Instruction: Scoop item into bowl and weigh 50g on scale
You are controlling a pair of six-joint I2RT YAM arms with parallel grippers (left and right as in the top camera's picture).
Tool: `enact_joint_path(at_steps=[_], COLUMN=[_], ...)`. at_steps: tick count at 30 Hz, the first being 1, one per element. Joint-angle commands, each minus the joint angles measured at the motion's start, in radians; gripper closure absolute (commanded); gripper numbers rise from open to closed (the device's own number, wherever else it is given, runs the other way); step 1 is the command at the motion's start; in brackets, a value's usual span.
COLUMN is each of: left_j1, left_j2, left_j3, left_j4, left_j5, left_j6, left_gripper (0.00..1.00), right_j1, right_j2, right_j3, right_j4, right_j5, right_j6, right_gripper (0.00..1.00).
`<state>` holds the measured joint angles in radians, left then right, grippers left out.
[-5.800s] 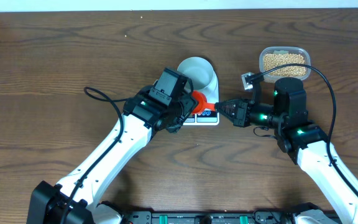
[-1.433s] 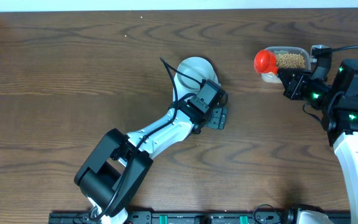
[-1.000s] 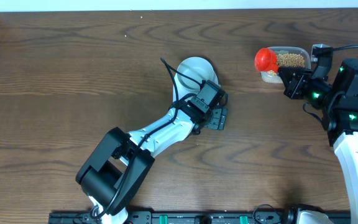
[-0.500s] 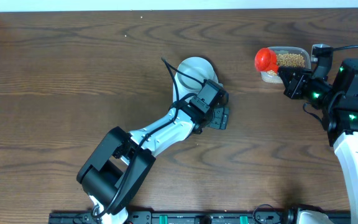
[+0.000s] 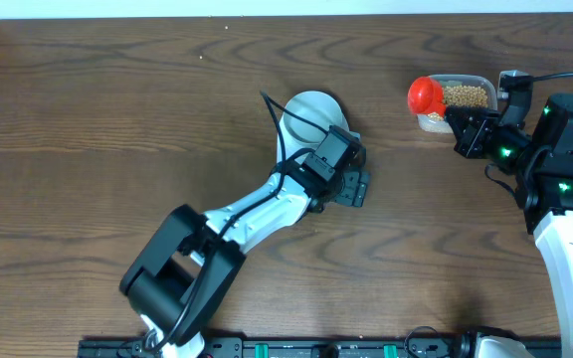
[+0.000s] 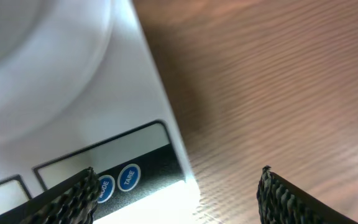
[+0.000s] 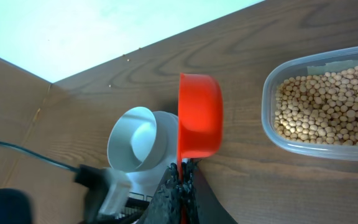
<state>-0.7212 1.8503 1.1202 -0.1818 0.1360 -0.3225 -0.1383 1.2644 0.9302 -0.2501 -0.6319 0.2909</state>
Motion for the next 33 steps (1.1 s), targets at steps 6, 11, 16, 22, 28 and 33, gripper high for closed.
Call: enact_joint_path(at_steps=[6, 11, 16, 22, 28, 33], left_j1=[0.008, 0.047, 0.139, 0.206, 0.224, 0.224], left_j2=[-0.291, -0.373, -0.394, -0.394, -0.394, -0.394], left_j3=[-0.002, -0.002, -0.002, -0.002, -0.002, -0.002], left_j4=[-0.014, -0.054, -0.075, -0.106, -0.110, -0.129], left_j5=[0.009, -0.047, -0.077, -0.077, -0.077, -0.076], left_j6=[0.087, 0.105, 0.105, 0.187, 0.226, 0.274], left_gripper=[0.17, 0.17, 0.17, 0.17, 0.17, 0.16], right_j1=[-0.007, -0.007, -0.007, -0.007, -0.007, -0.007], right_j2=[0.006, 0.006, 0.006, 0.006, 0.006, 0.006], right_j3=[0.018, 0.018, 0.018, 0.018, 0.018, 0.018], right_j4=[-0.001, 0.000, -0.005, -0.080, -0.102, -0.102], right_j5=[0.001, 0.002, 0.027, 0.070, 0.103, 0.109], right_j6=[-0.014, -0.015, -0.015, -0.015, -0.015, -0.004], right_gripper=[0.99, 0.99, 0.99, 0.99, 0.99, 0.99])
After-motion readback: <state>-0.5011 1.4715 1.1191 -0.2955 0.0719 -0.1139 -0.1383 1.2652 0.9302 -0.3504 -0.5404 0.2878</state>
